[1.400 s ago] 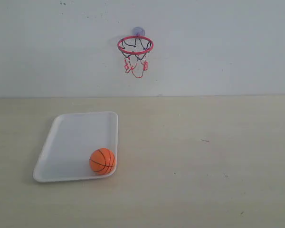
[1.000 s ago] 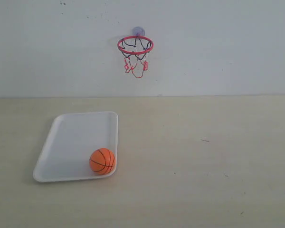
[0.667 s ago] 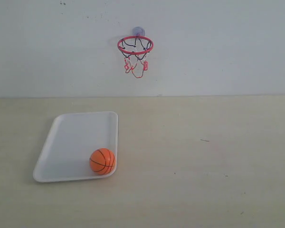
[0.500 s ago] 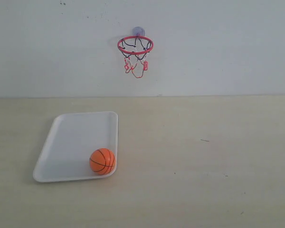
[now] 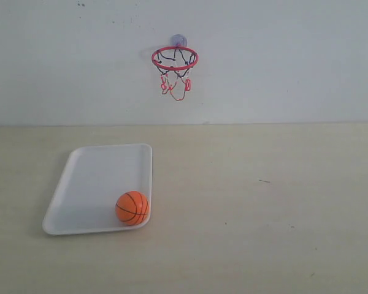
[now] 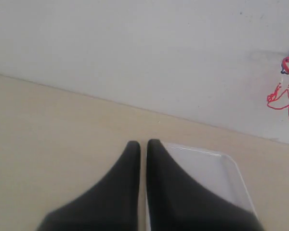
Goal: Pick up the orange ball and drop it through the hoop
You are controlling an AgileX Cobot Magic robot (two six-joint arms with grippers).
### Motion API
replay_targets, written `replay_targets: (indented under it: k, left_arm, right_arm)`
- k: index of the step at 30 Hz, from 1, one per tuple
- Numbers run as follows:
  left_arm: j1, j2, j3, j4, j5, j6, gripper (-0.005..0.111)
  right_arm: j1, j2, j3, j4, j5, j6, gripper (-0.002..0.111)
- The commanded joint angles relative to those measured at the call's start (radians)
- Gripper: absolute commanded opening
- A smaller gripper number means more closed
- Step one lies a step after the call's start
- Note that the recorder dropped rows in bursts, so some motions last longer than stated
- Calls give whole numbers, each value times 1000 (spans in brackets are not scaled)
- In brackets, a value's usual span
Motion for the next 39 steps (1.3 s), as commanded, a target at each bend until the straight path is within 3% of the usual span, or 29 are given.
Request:
replay_targets:
  k: [1, 4, 11, 14, 17, 21, 25, 27, 31, 34, 36, 37, 39]
  left_arm:
    - [3, 141, -10, 0, -193, -9, 4]
    - [3, 188, -10, 0, -287, -9, 4]
    - [3, 193, -12, 4, -296, -9, 4]
    - [1, 193, -39, 127, -283, -76, 4]
    - [-2, 193, -118, 564, -207, -293, 4]
    - [-57, 193, -277, 1158, -31, -880, 4]
    - [-80, 216, -427, 1720, -114, -1494, 4]
    - [-80, 246, -498, 1722, -207, -1653, 4]
    - [-80, 299, -562, 1722, -261, -1570, 4]
    - [-80, 320, -562, 1722, -267, -1178, 4]
    - [-80, 312, -553, 1722, -269, -765, 4]
    - [-80, 300, -551, 1722, -255, -672, 4]
    - [-120, 254, -539, 1722, -80, -625, 4]
  right_arm:
    - [1, -5, 0, -4, -9, 0, 0]
    - [1, -5, 0, -4, -9, 0, 0]
    - [1, -5, 0, -4, -9, 0, 0]
    - [1, -5, 0, -4, -9, 0, 0]
    - [1, -5, 0, -4, -9, 0, 0]
    - [1, -5, 0, -4, -9, 0, 0]
    - [1, -5, 0, -4, -9, 0, 0]
    - [1, -5, 0, -4, -9, 0, 0]
    - [1, -5, 0, -4, -9, 0, 0]
    - [1, -5, 0, -4, -9, 0, 0]
    - [1, -5, 0, -4, -9, 0, 0]
    - [1, -5, 0, -4, -9, 0, 0]
    - [1, -5, 0, -4, -9, 0, 0]
